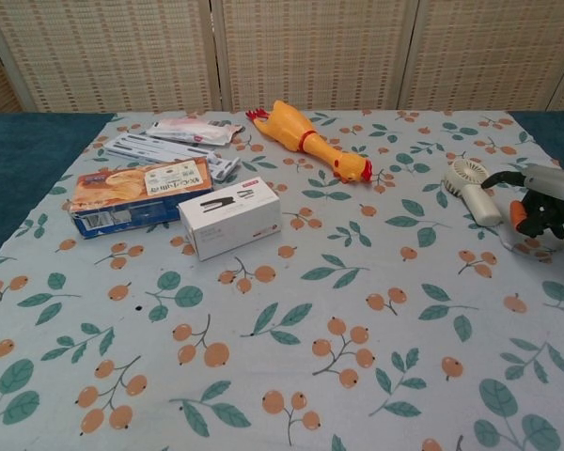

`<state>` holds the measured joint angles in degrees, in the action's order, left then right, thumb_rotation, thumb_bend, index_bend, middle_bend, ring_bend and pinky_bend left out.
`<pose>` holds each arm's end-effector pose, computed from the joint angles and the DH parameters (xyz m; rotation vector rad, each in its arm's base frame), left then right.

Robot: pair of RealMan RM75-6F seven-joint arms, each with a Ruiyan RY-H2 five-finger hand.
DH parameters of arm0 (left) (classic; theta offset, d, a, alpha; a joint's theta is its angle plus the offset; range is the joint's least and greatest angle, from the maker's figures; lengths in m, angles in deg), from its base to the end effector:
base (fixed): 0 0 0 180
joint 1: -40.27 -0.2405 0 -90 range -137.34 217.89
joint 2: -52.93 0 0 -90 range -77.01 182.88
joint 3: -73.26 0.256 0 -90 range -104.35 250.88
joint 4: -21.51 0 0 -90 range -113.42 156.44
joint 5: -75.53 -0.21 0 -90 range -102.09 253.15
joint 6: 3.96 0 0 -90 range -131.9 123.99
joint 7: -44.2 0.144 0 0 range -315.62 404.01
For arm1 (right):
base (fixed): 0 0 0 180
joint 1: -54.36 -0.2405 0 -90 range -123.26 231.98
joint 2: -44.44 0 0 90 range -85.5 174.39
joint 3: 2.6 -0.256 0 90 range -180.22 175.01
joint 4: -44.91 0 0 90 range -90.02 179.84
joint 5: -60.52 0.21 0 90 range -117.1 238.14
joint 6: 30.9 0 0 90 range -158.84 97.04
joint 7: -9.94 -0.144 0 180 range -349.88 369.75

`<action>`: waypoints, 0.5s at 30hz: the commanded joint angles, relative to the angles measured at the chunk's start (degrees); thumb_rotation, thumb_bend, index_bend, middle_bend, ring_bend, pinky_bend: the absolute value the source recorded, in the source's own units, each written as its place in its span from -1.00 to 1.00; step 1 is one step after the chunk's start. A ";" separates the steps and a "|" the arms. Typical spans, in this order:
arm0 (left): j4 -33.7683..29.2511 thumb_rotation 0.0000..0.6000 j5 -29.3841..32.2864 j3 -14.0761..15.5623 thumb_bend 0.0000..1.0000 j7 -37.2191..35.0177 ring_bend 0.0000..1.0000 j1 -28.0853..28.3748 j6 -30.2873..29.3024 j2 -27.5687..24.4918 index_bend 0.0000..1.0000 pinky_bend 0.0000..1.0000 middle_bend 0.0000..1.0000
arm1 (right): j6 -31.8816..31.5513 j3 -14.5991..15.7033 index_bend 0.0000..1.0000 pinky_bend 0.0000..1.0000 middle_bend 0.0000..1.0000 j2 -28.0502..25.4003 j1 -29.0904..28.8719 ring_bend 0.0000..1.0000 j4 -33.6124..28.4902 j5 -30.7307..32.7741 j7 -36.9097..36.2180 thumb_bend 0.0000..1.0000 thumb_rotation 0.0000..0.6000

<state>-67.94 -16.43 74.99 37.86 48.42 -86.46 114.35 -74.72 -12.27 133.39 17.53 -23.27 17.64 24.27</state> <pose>-0.3113 0.1817 0.1570 -1.5637 -0.9310 -0.9159 -0.2895 -0.3558 -0.0005 1.4900 -1.3443 0.5682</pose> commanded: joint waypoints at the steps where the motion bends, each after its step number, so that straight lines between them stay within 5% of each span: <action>1: 0.03 1.00 0.01 0.00 -0.23 -0.06 -0.80 0.00 0.01 0.00 -0.48 -0.39 -0.75 | 0.10 0.10 -0.75 0.37 0.66 0.21 0.03 0.10 0.27 -0.10 -0.07 0.65 1.00; 15: -0.09 1.00 -0.06 0.05 -0.23 0.09 -0.80 0.05 0.14 -0.02 -0.48 -0.39 -0.75 | -4.55 1.12 -0.75 0.37 0.66 -2.57 1.98 0.10 -5.06 -4.13 0.56 0.65 1.00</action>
<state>-68.04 -16.50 75.04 37.95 48.47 -86.33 114.32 -78.38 -11.44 131.48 19.03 -27.41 14.16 24.45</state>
